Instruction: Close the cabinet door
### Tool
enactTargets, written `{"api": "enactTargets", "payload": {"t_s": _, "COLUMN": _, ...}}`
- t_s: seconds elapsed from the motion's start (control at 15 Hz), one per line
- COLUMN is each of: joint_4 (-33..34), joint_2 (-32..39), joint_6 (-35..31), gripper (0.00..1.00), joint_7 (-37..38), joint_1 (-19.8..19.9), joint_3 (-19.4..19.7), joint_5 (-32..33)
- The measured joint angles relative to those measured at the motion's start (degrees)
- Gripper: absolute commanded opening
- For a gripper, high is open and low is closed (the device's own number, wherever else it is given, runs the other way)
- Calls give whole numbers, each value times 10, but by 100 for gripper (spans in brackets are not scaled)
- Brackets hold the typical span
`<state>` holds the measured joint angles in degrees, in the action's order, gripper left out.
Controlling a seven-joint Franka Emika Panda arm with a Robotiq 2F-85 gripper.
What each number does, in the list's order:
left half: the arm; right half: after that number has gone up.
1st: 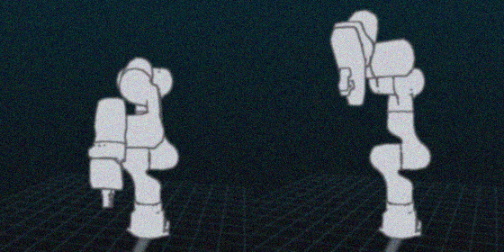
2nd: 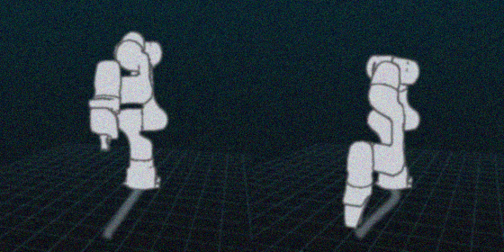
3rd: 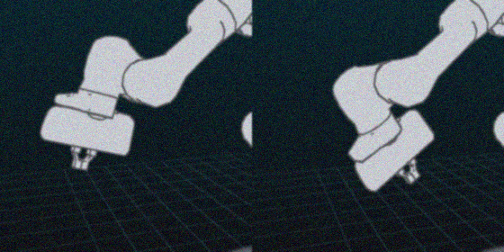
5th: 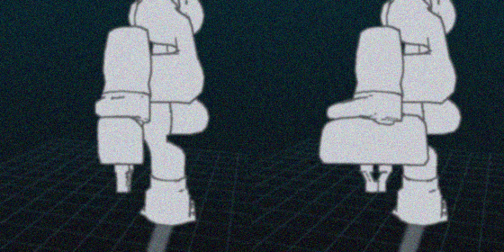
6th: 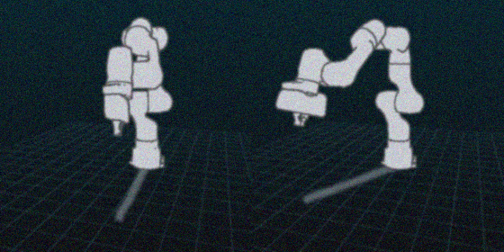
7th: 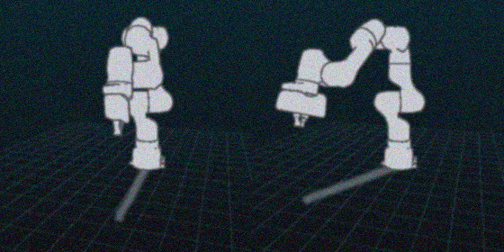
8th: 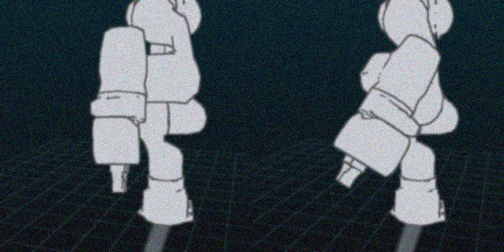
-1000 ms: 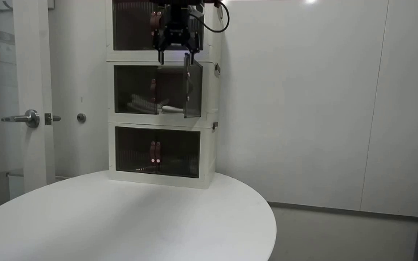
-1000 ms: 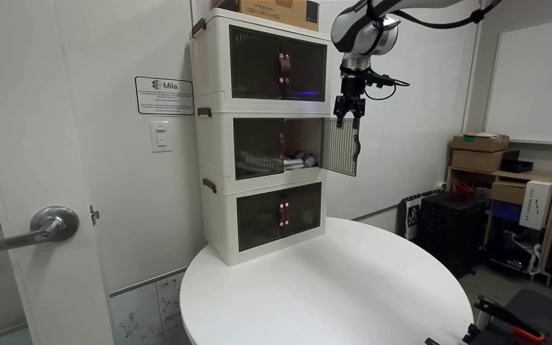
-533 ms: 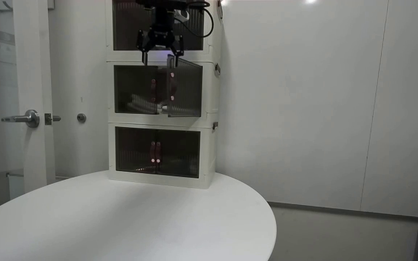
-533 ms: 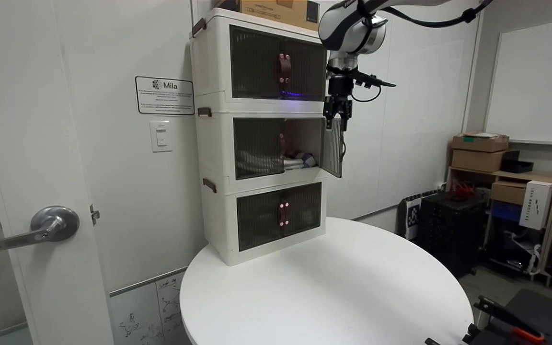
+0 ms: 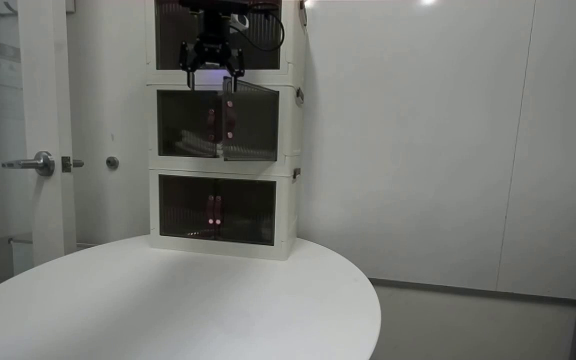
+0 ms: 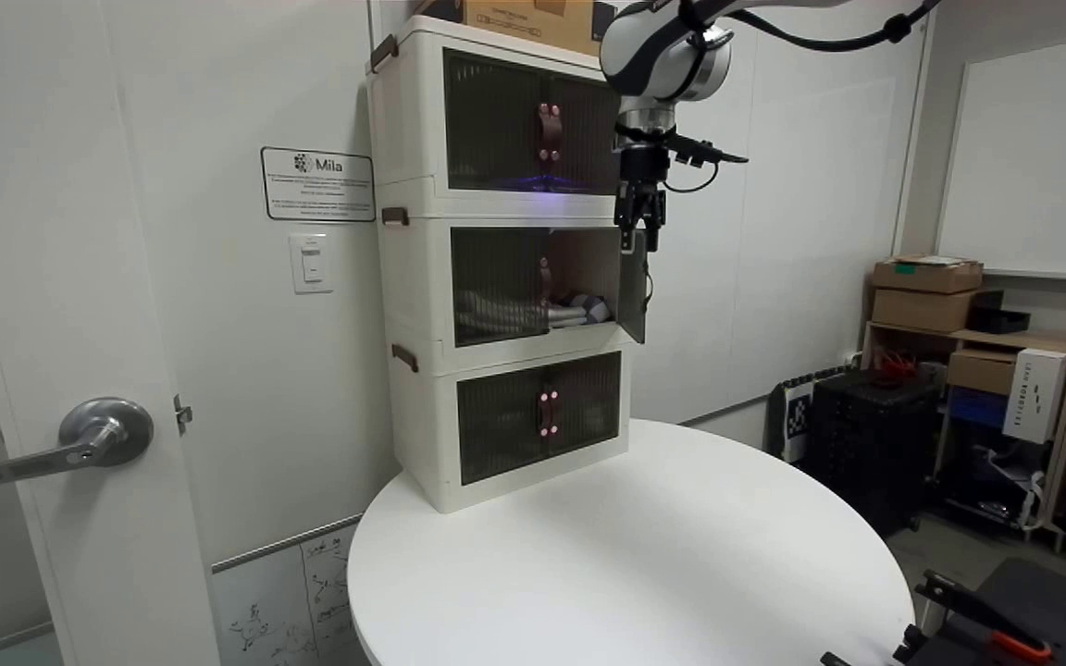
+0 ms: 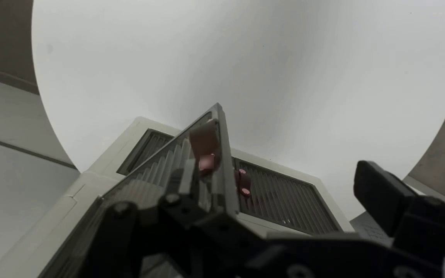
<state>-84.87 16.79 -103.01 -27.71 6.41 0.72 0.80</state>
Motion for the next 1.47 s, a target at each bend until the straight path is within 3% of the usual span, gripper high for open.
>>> {"api": "enactTargets", "payload": {"t_s": 0.93, "joint_4": 15, "joint_2": 8, "joint_6": 3, "gripper": 100, "joint_7": -101, "joint_1": -21, "joint_3": -26, "joint_5": 0}}
{"api": "enactTargets", "payload": {"t_s": 1.47, "joint_4": 6, "joint_2": -49, "joint_6": 142, "gripper": 100, "joint_7": -85, "joint_1": -13, "joint_3": -8, "joint_5": 32}}
